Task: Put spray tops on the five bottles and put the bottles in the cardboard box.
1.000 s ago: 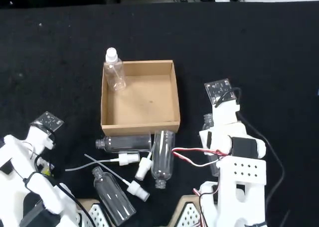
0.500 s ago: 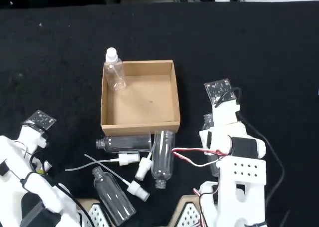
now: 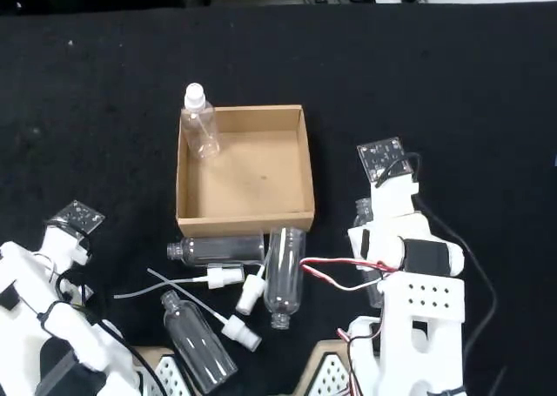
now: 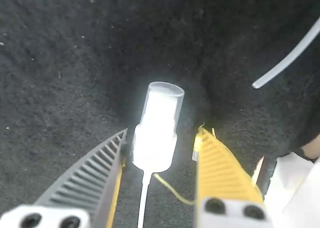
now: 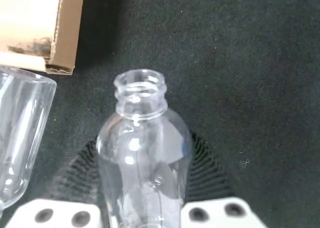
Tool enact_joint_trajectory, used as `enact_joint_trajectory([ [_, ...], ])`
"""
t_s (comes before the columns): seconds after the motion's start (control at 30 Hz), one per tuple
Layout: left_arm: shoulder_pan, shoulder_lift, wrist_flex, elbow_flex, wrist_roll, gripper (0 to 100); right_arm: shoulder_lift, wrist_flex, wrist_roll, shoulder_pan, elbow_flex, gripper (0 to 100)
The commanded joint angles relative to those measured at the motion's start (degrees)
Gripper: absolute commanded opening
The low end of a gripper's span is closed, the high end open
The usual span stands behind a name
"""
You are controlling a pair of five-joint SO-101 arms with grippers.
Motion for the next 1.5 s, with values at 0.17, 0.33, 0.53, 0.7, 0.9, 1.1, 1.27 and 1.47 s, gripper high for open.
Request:
enact_joint_trajectory([
  [0.17,0.4,-0.6,4.9,-2.0,-5.7,5,-1.5,-1.4,0.1,-0.4,-1.2,1.1],
  [0.33,2.8,-0.7,15.4,-9.3,-5.0,3,-1.5,-0.2,0.1,-0.4,-7.1,1.1],
  [0.53,8.7,-0.7,19.4,-27.1,14.9,3,-1.5,3.9,-0.4,-0.6,-19.1,1.1],
  [0.7,11.5,-0.7,19.6,-40.3,36.1,3,-1.3,0.2,-6.0,-8.4,-23.6,1.1],
  [0.9,11.1,-0.7,19.6,-49.9,52.8,3,-1.4,-10.2,-10.5,-15.8,-22.7,1.1],
  [1.1,11.3,-0.7,19.6,-59.4,66.7,3,-1.6,-16.4,-21.6,-19.1,-22.3,1.1],
  [1.27,11.8,-0.7,19.5,-64.2,76.2,3,-1.7,-18.9,-24.1,-22.1,-18.2,1.1],
  [1.47,16.4,-1.4,19.6,-72.8,84.8,3,-1.7,-23.1,-24.2,-24.0,-13.6,1.1],
])
